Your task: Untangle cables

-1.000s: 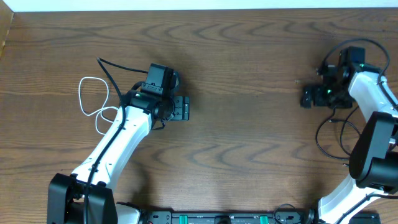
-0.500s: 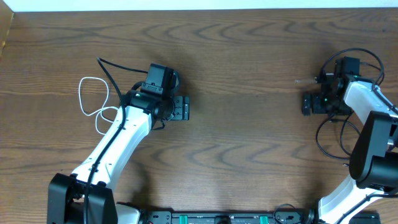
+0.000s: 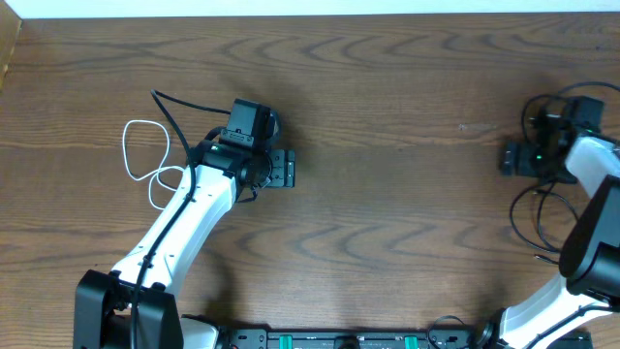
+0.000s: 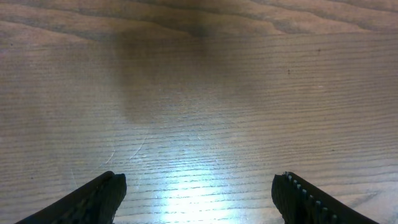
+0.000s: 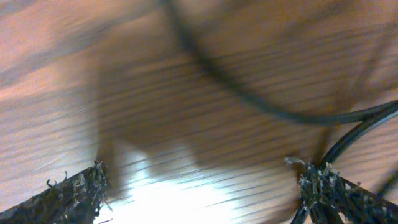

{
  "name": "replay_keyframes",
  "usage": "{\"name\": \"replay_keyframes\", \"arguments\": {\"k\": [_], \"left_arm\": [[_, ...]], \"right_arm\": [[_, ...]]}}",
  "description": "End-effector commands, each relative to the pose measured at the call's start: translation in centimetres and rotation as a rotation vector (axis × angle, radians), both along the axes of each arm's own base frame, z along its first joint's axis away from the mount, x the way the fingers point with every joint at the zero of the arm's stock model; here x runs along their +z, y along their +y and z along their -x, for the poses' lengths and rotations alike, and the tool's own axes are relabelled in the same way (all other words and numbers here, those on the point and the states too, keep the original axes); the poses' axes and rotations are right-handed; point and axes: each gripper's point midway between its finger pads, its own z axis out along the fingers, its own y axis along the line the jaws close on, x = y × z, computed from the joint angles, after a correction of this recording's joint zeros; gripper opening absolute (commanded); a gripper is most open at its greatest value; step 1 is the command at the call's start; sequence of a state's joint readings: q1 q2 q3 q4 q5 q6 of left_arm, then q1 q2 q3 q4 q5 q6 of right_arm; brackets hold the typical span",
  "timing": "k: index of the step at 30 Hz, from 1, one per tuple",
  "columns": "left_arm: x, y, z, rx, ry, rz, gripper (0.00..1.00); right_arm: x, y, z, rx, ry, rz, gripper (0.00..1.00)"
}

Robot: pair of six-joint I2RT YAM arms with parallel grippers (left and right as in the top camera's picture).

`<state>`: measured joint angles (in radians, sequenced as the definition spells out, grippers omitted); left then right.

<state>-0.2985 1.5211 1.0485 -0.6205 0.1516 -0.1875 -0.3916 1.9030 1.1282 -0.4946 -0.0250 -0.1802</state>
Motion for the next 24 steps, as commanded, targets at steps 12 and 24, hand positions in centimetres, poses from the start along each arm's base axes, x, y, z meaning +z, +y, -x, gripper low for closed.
{"name": "replay_keyframes", "arguments": {"k": [12,24], "left_arm": [[-0.4,0.1,0.3,0.008,0.013,-0.003,0.8],[-0.4,0.1,0.3,0.008,0.013,-0.003,0.8]], "right_arm": [[-5.3,-12.1,6.1,-0.377,0.039,0.062,0.99],[-3.9,-15.5,6.3,-0.495,-0.15,-0.124,0.99]]}}
